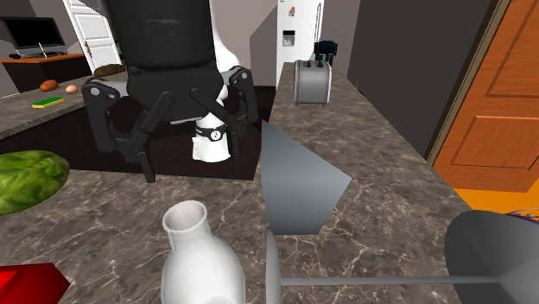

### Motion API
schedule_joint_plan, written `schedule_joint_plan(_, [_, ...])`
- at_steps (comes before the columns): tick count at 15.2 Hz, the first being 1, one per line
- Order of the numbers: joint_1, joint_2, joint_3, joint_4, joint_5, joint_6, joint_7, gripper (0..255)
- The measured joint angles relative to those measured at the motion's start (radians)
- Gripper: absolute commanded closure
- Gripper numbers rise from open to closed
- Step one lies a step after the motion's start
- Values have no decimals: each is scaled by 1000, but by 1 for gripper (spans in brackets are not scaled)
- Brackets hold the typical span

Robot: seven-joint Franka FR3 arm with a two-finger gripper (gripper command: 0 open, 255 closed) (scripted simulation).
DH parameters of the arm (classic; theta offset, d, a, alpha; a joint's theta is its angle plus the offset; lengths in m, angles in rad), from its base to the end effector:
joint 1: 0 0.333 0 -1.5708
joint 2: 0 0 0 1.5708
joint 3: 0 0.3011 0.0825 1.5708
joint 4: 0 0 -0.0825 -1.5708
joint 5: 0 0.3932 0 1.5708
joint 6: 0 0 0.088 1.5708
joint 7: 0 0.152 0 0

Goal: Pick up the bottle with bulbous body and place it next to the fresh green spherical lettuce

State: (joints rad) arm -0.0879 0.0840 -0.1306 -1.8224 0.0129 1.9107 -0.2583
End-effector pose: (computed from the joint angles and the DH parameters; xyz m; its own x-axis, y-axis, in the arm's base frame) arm 0.5810 -0.1262 0.4233 0.9993 0.0360 0.0052 0.0360 -0.9994 0.0001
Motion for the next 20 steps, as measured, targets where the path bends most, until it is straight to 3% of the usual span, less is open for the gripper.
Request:
schedule_joint_plan(4, [-21,124,-11,115,26,9,-24,0])
schedule_joint_plan(11, [-22,156,-11,68,33,88,-28,0])
schedule_joint_plan(17, [-23,160,-11,64,33,96,-29,0])
schedule_joint_plan(18, [-23,160,-11,64,33,96,-29,255])
schedule_joint_plan(20, [-23,159,-11,64,33,96,-30,255])
